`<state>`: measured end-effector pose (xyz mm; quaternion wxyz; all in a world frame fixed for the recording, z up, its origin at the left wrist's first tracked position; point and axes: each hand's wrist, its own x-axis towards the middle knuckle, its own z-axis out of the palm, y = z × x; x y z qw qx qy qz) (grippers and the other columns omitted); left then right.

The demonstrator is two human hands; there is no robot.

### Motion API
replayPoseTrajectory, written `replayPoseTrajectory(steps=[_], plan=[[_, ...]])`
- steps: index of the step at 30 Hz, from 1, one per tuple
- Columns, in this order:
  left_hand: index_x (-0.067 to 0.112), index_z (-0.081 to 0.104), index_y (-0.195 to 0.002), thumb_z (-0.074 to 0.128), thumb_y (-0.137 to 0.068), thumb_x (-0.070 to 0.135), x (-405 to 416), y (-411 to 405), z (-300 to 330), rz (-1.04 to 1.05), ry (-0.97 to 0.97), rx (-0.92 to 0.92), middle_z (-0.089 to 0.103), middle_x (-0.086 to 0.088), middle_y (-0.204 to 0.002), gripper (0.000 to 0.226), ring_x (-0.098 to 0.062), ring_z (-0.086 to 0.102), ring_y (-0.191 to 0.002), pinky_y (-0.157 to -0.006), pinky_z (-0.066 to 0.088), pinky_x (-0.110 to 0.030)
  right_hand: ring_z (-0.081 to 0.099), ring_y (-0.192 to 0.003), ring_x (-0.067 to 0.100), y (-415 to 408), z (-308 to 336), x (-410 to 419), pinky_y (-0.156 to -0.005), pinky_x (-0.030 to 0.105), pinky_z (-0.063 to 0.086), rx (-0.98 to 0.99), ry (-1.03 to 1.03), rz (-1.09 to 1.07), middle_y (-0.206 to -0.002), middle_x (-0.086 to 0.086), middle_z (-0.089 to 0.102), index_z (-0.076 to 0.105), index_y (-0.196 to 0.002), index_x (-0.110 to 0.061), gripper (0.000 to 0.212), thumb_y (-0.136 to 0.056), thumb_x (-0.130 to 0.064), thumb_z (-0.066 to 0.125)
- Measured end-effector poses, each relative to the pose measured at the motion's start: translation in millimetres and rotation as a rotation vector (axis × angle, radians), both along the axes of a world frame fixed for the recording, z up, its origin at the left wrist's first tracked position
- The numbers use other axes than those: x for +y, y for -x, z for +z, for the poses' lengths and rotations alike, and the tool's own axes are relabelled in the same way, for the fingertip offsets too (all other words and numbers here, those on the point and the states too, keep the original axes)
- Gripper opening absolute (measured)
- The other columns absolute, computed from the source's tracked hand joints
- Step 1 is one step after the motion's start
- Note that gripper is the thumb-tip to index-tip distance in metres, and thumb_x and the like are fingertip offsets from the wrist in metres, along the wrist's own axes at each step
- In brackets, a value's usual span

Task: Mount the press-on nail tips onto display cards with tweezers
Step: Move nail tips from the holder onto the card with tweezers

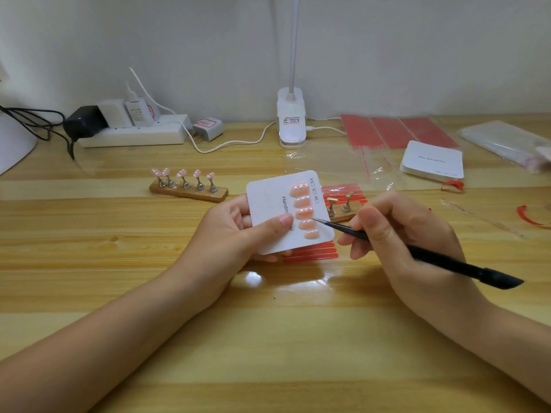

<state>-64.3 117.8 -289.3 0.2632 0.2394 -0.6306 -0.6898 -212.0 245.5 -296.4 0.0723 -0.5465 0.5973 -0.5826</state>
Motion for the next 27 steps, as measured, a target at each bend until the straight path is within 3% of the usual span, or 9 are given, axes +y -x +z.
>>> replayPoseTrajectory(steps=[3, 6, 8, 10, 12, 14, 16, 23, 27], plan=[[0.014, 0.066, -0.094, 0.067, -0.066, 0.019, 0, 0, 0, -0.003, 0.003, 0.004, 0.074, -0.005, -0.079, 0.029, -0.009, 0.067, -0.059, -0.044, 0.047, -0.016, 0.060, -0.053, 0.015, 0, 4, 0, -0.054, 0.029, 0.052, -0.149, 0.065, 0.035, -0.065, 0.011, 0.064, 0.058, -0.073, -0.014, 0.032, -0.091, -0.037, 0.045], [0.014, 0.066, -0.095, 0.068, -0.065, 0.020, 1, 0, 0, -0.004, 0.022, -0.008, 0.074, -0.005, -0.081, 0.031, -0.009, 0.067, -0.061, -0.044, 0.047, -0.016, 0.058, -0.044, 0.020, 5, 10, 2, -0.046, 0.021, 0.048, -0.418, 0.149, -0.021, -0.060, 0.007, 0.068, 0.062, -0.066, -0.027, 0.049, -0.094, -0.052, 0.031], [0.015, 0.066, -0.095, 0.068, -0.065, 0.021, 2, 0, 0, -0.010, 0.034, -0.014, 0.074, -0.005, -0.081, 0.031, -0.010, 0.067, -0.062, -0.045, 0.047, -0.016, 0.056, -0.038, 0.024, 9, 13, 0, -0.042, 0.020, 0.045, -0.540, 0.093, -0.097, -0.056, 0.011, 0.067, 0.063, -0.064, -0.028, 0.058, -0.089, -0.059, 0.020], [0.016, 0.066, -0.094, 0.068, -0.065, 0.021, 3, 1, 0, -0.016, 0.046, -0.015, 0.074, -0.005, -0.080, 0.030, -0.010, 0.067, -0.062, -0.045, 0.047, -0.016, 0.054, -0.034, 0.022, 10, 14, -2, -0.038, 0.022, 0.041, -0.544, 0.014, -0.132, -0.050, 0.011, 0.063, 0.062, -0.062, -0.024, 0.063, -0.088, -0.066, 0.023], [0.016, 0.065, -0.093, 0.068, -0.064, 0.021, 4, 2, 0, -0.019, 0.066, -0.020, 0.073, -0.004, -0.076, 0.030, -0.010, 0.066, -0.059, -0.044, 0.047, -0.017, 0.059, -0.040, 0.017, 6, 14, -5, -0.038, 0.021, 0.043, -0.497, -0.054, -0.083, -0.055, 0.006, 0.067, 0.054, -0.066, -0.020, 0.041, -0.085, -0.055, 0.042], [0.016, 0.064, -0.094, 0.068, -0.063, 0.022, 5, 3, 1, -0.025, 0.079, -0.025, 0.073, -0.003, -0.073, 0.032, -0.010, 0.065, -0.056, -0.044, 0.047, -0.017, 0.063, -0.051, 0.009, 2, 11, -7, -0.044, 0.022, 0.048, -0.409, -0.123, 0.004, -0.063, -0.004, 0.068, 0.047, -0.074, -0.017, 0.020, -0.082, -0.028, 0.062], [0.016, 0.064, -0.095, 0.068, -0.063, 0.021, 7, 3, 1, -0.033, 0.089, -0.024, 0.073, -0.001, -0.072, 0.033, -0.009, 0.064, -0.055, -0.044, 0.047, -0.016, 0.062, -0.057, 0.004, 0, 8, -9, -0.048, 0.025, 0.051, -0.326, -0.168, 0.071, -0.064, -0.007, 0.064, 0.044, -0.078, -0.016, 0.024, -0.078, -0.009, 0.067], [0.016, 0.063, -0.096, 0.067, -0.065, 0.019, 8, 4, 1, -0.045, 0.120, -0.018, 0.072, 0.001, -0.070, 0.031, -0.007, 0.065, -0.054, -0.044, 0.046, -0.016, 0.064, -0.064, 0.011, 0, 8, -11, -0.056, 0.019, 0.053, -0.331, -0.168, 0.191, -0.065, -0.005, 0.061, 0.041, -0.079, -0.015, 0.033, -0.074, 0.001, 0.069], [0.017, 0.063, -0.099, 0.067, -0.067, 0.016, 9, 3, 1, -0.069, 0.135, -0.007, 0.073, 0.002, -0.075, 0.032, -0.007, 0.067, -0.059, -0.047, 0.048, -0.015, 0.063, -0.070, 0.015, 1, 7, -11, -0.061, 0.021, 0.056, -0.351, -0.161, 0.245, -0.066, -0.015, 0.063, 0.040, -0.079, -0.013, 0.035, -0.074, 0.010, 0.067]])
